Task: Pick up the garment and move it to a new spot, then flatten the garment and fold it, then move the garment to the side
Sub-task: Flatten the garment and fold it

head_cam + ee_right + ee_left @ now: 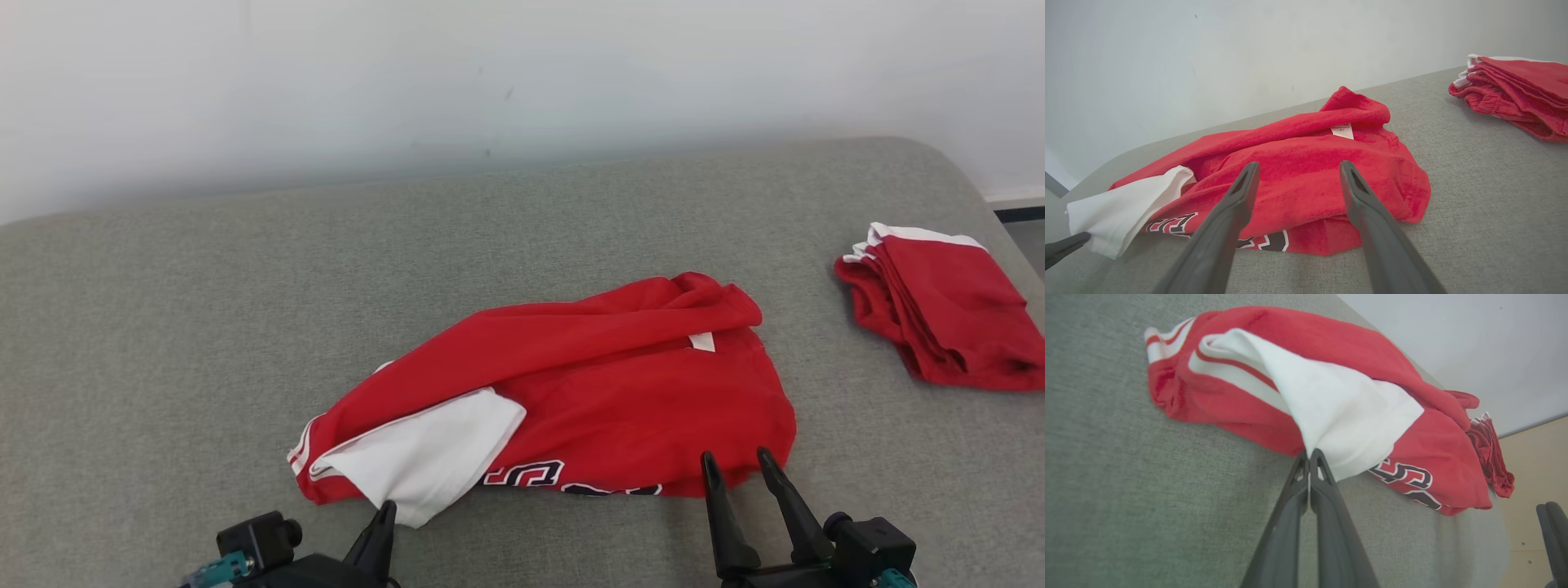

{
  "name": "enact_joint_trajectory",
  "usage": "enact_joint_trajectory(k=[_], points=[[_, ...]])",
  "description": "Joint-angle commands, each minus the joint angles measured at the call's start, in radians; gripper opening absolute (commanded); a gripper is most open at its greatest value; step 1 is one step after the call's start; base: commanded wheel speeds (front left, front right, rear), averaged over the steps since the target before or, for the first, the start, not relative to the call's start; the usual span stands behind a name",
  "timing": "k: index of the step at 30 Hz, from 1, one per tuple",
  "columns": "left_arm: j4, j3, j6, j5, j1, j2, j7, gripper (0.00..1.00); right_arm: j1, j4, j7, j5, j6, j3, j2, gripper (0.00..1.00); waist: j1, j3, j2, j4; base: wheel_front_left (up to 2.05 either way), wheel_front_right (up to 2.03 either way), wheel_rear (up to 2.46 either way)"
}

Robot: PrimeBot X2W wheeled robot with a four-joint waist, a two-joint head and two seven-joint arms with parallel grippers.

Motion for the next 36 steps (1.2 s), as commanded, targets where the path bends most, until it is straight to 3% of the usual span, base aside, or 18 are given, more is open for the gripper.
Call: enact_joint_trajectory(k=[1, 7, 8, 9, 10, 14, 18, 23, 26, 29, 32, 36], points=[[-0.026, 0.004, 0.007, -0.022, 0.028, 0.010, 0.016, 0.00, 0.005, 0.001, -0.002, 0.008, -0.002, 0.002, 0.003, 1.00, 0.0000, -0.002, 0.0000, 0.013, 0.00, 0.00, 0.00], [-0.124, 0.012, 0.073, -0.025, 0.091, 0.071, 0.084, 0.00, 0.004, 0.002, -0.001, 0.007, -0.002, 0.005, 0.003, 1.00, 0.0000, -0.004, 0.0000, 0.032, 0.00, 0.00, 0.00], [-0.135, 0.014, 0.086, -0.016, 0.096, 0.076, 0.080, 0.21, 0.003, 0.003, -0.001, 0.007, -0.002, 0.005, 0.003, 1.00, 0.0000, -0.005, 0.0000, 0.034, 0.00, 0.00, 0.00], [-0.141, 0.018, 0.102, -0.009, 0.101, 0.079, 0.074, 0.48, 0.002, 0.004, -0.001, 0.008, -0.002, 0.006, 0.003, 1.00, 0.0000, -0.006, 0.0000, 0.035, 0.00, 0.00, 0.00], [-0.141, 0.018, 0.119, 0.009, 0.105, 0.090, 0.067, 1.00, 0.000, 0.005, -0.001, 0.008, -0.002, 0.006, 0.003, 1.00, 0.0000, -0.007, 0.0000, 0.036, 0.00, 0.00, 0.00], [-0.134, 0.007, 0.178, 0.065, 0.111, 0.107, 0.044, 1.00, -0.005, 0.009, -0.001, 0.010, -0.002, 0.011, 0.003, 1.00, 0.0000, -0.012, 0.0000, 0.034, 0.00, 0.00, 0.00], [-0.129, 0.009, 0.205, 0.089, 0.124, 0.118, 0.024, 1.00, -0.004, 0.012, -0.002, 0.010, -0.002, 0.011, 0.003, 1.00, 0.0000, -0.018, 0.0000, 0.029, 0.00, 0.00, 0.00], [-0.129, 0.029, 0.228, 0.158, 0.151, 0.138, -0.099, 1.00, 0.012, 0.010, -0.006, -0.004, -0.002, -0.014, 0.003, 1.00, 0.0000, -0.037, 0.0000, 0.027, 0.00, 0.00, 0.00], [-0.133, 0.045, 0.211, 0.209, 0.166, 0.147, -0.205, 1.00, 0.021, 0.007, -0.009, -0.011, -0.002, -0.027, 0.003, 1.00, 0.0000, -0.056, 0.0000, 0.028, 0.00, 0.00, 0.00], [-0.145, 0.074, 0.186, 0.280, 0.188, 0.139, -0.246, 1.00, 0.031, -0.001, -0.012, -0.014, -0.002, -0.044, 0.003, 1.00, 0.0000, -0.071, 0.0000, 0.032, 0.00, 0.00, 0.00], [-0.203, 0.164, 0.145, 0.381, 0.210, 0.091, -0.250, 1.00, 0.039, -0.008, -0.016, -0.017, -0.002, -0.053, 0.003, 1.00, 0.0000, -0.082, 0.0000, 0.037, 0.00, 0.00, 0.00], [-0.267, 0.284, 0.048, 0.517, 0.277, 0.000, -0.249, 1.00, 0.048, -0.013, -0.020, -0.022, -0.002, -0.067, 0.003, 1.00, 0.0000, -0.097, 0.0000, 0.039, 0.00, 0.00, 0.00]])
